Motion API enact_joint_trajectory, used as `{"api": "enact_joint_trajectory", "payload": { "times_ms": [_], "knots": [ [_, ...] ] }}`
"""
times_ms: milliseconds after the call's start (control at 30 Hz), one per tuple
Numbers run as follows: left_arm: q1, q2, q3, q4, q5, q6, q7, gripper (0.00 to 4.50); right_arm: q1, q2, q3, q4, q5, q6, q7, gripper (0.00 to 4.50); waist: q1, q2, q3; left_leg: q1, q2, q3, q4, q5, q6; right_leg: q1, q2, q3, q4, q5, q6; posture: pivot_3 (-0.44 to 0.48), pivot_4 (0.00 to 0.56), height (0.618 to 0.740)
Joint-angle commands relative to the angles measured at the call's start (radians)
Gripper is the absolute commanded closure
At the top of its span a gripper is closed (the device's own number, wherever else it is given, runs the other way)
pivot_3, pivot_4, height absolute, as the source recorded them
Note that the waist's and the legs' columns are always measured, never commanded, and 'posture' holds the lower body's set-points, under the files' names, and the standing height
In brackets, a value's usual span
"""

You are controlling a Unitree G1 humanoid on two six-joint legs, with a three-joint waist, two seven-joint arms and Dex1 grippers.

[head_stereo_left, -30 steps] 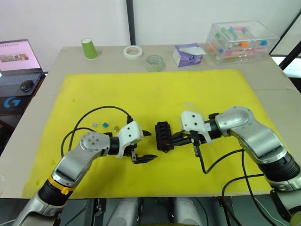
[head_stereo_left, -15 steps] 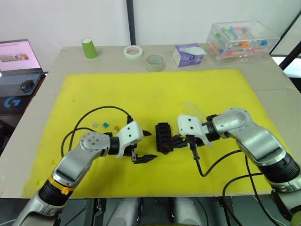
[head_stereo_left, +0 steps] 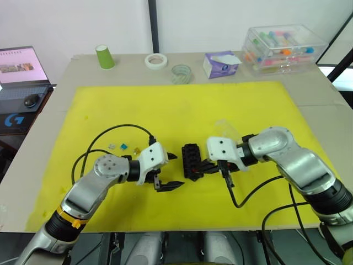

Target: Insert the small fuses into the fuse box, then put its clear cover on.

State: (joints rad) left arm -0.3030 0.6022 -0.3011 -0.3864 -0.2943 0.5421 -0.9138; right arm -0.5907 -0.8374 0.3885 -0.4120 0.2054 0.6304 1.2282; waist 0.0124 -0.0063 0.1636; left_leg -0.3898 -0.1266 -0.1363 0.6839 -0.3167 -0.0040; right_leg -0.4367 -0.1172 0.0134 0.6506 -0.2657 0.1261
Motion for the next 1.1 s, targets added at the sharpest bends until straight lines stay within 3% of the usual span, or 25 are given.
{"api": "enact_joint_trajectory", "payload": {
  "times_ms": [33, 433, 867, 967, 1100],
  "knots": [
    [-0.002, -0.006, -0.004, -0.025, -0.002, -0.004, -0.002, 0.00, -0.012, -0.012, 0.003, -0.021, -0.021, -0.022, 0.003, 4.48, 0.000, 0.000, 0.000, 0.000, 0.000, 0.000, 0.000, 0.000, 0.000, 0.000, 0.000, 0.000, 0.000, 0.000, 0.000, 0.000, 0.150, 0.740],
    [0.000, -0.010, -0.004, -0.026, -0.003, -0.003, 0.000, 0.00, -0.008, -0.013, 0.035, 0.018, -0.094, -0.087, 0.002, 4.48, 0.000, 0.000, 0.000, 0.000, 0.000, 0.000, 0.000, 0.000, 0.000, 0.000, 0.000, 0.000, 0.000, 0.000, 0.000, 0.000, 0.150, 0.740],
    [0.005, -0.007, -0.001, -0.033, -0.006, 0.005, 0.004, 0.00, -0.028, 0.000, 0.016, 0.005, -0.051, -0.047, 0.019, 4.48, 0.000, 0.000, 0.000, 0.000, 0.000, 0.000, 0.000, 0.000, 0.000, 0.000, 0.000, 0.000, 0.000, 0.000, 0.000, 0.000, 0.150, 0.740],
    [0.006, -0.007, 0.000, -0.033, -0.006, 0.004, 0.003, 0.00, -0.036, 0.005, 0.002, -0.006, -0.029, -0.028, 0.018, 3.81, 0.000, 0.000, 0.000, 0.000, 0.000, 0.000, 0.000, 0.000, 0.000, 0.000, 0.000, 0.000, 0.000, 0.000, 0.000, 0.000, 0.150, 0.740],
    [0.006, -0.006, 0.001, -0.032, -0.005, 0.002, 0.002, 0.00, -0.052, 0.013, -0.026, -0.017, 0.004, 0.000, 0.011, 3.81, 0.000, 0.000, 0.000, 0.000, 0.000, 0.000, 0.000, 0.000, 0.000, 0.000, 0.000, 0.000, 0.000, 0.000, 0.000, 0.000, 0.150, 0.740]
  ]
}}
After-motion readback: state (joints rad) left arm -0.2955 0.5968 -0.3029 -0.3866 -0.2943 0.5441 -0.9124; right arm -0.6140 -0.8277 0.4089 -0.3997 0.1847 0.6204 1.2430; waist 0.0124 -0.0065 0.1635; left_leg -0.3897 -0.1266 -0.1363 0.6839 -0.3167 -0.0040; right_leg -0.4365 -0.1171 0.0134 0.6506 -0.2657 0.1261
